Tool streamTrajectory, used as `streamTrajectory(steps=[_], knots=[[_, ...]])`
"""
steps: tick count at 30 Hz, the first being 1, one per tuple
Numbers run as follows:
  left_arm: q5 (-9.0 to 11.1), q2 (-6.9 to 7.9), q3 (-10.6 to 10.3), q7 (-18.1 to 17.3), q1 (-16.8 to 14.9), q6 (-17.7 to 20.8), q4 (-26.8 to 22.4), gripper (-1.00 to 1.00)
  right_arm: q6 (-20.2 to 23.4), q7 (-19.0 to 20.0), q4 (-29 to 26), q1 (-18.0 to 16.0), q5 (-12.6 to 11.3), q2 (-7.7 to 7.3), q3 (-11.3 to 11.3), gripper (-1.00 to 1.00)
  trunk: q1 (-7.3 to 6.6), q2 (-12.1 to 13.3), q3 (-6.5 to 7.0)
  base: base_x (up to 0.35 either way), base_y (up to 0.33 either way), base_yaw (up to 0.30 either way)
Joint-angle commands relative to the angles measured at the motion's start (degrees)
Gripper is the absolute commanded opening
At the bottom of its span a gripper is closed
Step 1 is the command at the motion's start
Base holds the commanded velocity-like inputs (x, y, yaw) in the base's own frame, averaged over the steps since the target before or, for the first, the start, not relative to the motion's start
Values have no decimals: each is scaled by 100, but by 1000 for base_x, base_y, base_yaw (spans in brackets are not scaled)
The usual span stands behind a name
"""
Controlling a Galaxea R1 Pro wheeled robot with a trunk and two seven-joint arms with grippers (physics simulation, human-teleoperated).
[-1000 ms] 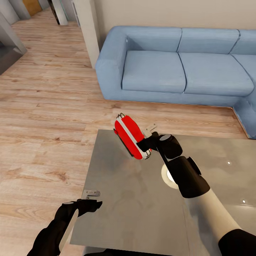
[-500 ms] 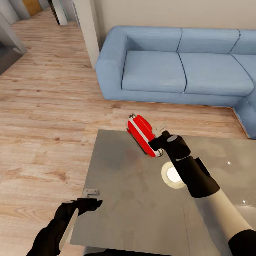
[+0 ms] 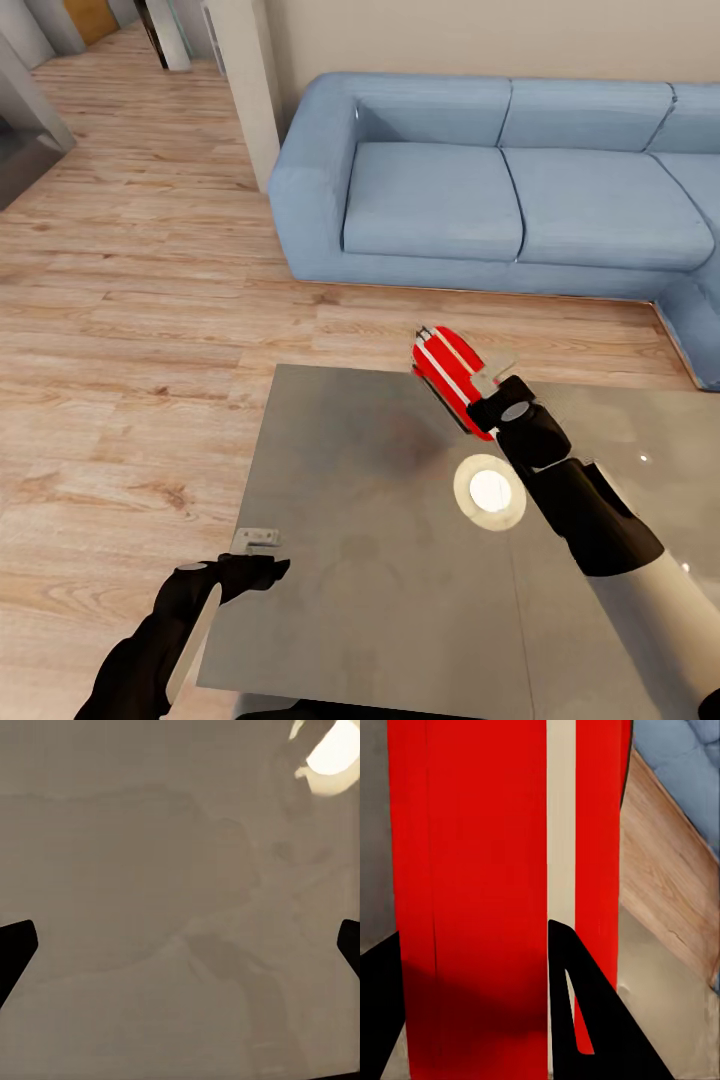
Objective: Turn on the radio receiver that's on the table in the living room.
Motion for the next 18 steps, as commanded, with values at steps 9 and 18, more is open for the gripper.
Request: streamTrajectory(steps=[9,18], knots=[[0,-54,0,0,-1,0,-36,100,-526,-584,1,398,78,-8,0,-100,0,0,1,0,0,0],[4,-68,-6,0,2,7,-40,100,-757,-1237,1,667,257,-7,384,-100,0,0,1,0,0,0]])
